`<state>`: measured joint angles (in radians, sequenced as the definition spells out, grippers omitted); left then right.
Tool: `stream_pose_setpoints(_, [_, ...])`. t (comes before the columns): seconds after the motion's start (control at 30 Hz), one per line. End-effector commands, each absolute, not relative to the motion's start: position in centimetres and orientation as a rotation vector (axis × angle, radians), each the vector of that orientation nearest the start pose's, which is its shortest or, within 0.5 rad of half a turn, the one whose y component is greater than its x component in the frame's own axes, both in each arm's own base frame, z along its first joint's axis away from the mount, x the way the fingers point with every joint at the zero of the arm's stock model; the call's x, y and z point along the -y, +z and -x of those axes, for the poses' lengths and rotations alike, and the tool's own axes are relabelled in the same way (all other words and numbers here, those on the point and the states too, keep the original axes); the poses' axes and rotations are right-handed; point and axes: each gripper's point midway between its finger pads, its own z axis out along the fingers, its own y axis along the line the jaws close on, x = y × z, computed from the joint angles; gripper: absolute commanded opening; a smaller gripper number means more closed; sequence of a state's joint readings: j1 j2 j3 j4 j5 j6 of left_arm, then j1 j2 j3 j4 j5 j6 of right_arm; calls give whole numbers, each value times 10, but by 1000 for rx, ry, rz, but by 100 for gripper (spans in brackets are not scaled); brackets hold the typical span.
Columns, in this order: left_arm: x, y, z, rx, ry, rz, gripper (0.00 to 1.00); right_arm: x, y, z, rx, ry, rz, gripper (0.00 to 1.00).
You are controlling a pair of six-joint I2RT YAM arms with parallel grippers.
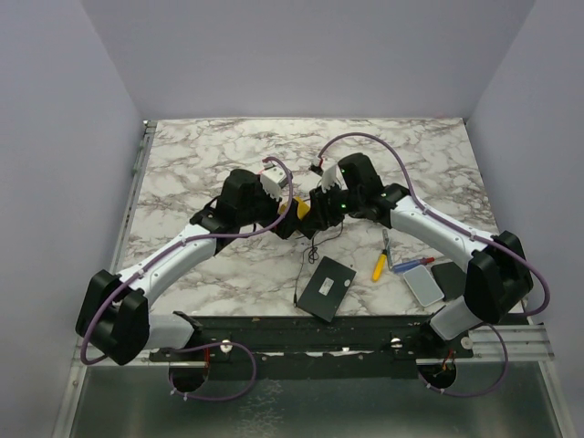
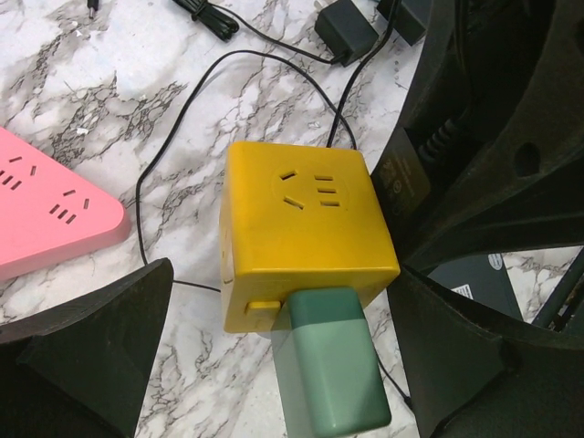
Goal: Pull the plug off the socket
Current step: Remove the plug from the socket.
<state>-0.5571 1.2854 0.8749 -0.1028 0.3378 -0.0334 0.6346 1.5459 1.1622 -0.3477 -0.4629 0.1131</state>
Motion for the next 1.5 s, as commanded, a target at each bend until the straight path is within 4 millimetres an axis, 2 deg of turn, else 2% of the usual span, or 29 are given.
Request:
stream_pose_setpoints(0.0, [253,175,-300,-1992,-672,-732,99,-322,196,-277,-2104,1005,893,0])
stream_pose_setpoints(0.2, [254,172,-300,-1998,-671,-739,94,-322,196,-274,-2095,1014,924,0])
stream_pose_setpoints(0.4, [258,171,-297,-1998,-697,-760,66,-320,195,-273,-2094,994,953,0])
stream_pose_setpoints(0.63, [264,167,-293,-2004,-731,-787,49,-321,197,-271,-2080,1007,976,1])
stream_pose_setpoints(0.77, [266,165,-292,-2015,-736,-780,28,-323,196,-273,-2087,1017,969,6])
stream_pose_setpoints(0.9, [266,161,-296,-2044,-730,-735,1,-324,194,-276,-2094,1006,946,19])
stream_pose_setpoints(1.2, [260,166,-302,-2031,-695,-673,0,-320,186,-279,-2110,970,938,58])
stream_pose_setpoints(1.47, [254,162,-308,-2055,-655,-617,0,-310,179,-287,-2155,877,892,65])
